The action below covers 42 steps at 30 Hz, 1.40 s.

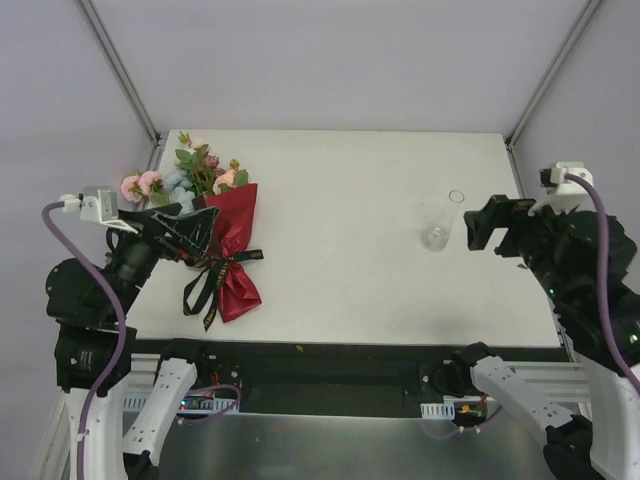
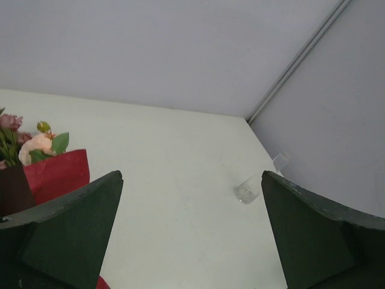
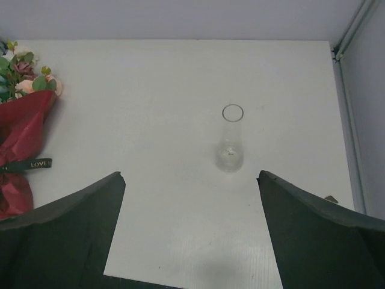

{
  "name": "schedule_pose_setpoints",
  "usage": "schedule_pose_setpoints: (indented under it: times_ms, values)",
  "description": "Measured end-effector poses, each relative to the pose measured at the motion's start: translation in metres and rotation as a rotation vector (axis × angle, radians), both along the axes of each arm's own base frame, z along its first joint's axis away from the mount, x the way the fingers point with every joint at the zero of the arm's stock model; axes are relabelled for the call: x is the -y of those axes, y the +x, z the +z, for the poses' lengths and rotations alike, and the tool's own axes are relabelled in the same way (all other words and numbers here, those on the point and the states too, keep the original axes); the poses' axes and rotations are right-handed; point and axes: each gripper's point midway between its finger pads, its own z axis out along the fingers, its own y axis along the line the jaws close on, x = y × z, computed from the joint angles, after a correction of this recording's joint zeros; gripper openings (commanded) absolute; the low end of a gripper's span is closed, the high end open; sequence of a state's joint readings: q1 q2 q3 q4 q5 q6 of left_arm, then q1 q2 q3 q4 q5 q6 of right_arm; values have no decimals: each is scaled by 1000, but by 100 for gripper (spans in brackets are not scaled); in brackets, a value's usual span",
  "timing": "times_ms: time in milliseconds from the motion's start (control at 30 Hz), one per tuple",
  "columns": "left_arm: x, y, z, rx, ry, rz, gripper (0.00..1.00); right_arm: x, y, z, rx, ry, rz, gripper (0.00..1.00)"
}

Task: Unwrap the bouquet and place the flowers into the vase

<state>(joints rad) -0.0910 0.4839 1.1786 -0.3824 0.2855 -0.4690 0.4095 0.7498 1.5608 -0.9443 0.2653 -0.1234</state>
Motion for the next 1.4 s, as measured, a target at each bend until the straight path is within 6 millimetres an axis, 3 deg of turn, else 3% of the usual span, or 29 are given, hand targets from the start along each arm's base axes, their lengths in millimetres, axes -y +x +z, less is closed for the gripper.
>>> schedule_pose_setpoints:
  times_ms: [167,233,400,500,600,733,833,900,933,1033,1200,1400]
  values:
    - [5,19,-51,-158,7,-19,99,-49,35,-23,-88,5,137,96]
    - [3,24,-83,-254,23,-6,99,-84,47,-31,-108,-7,228,96]
    - [-11,27,-156,-482,67,74,99,-196,64,-59,-135,-96,442,96]
    - [-17,25,-190,-605,85,110,99,-261,76,-100,-157,-113,524,96]
    - [-19,29,-217,-723,89,130,99,-295,81,-163,-208,-115,569,96]
    - [-22,35,-264,-906,81,175,93,-321,87,-244,-279,-132,565,98]
    - [-29,35,-297,-1034,76,243,84,-335,84,-278,-288,-119,569,100]
    - [-37,35,-314,-1094,71,309,78,-340,79,-293,-286,-107,578,95]
    - [-41,34,-320,-1112,65,341,70,-344,77,-297,-283,-100,584,95]
    - [-55,35,-337,-1148,24,452,60,-355,78,-295,-260,-67,606,94]
    - [-64,42,-355,-1183,-34,534,60,-366,82,-279,-198,-10,623,94]
    - [-57,60,-384,-1196,-75,513,64,-367,81,-277,-175,-16,647,94]
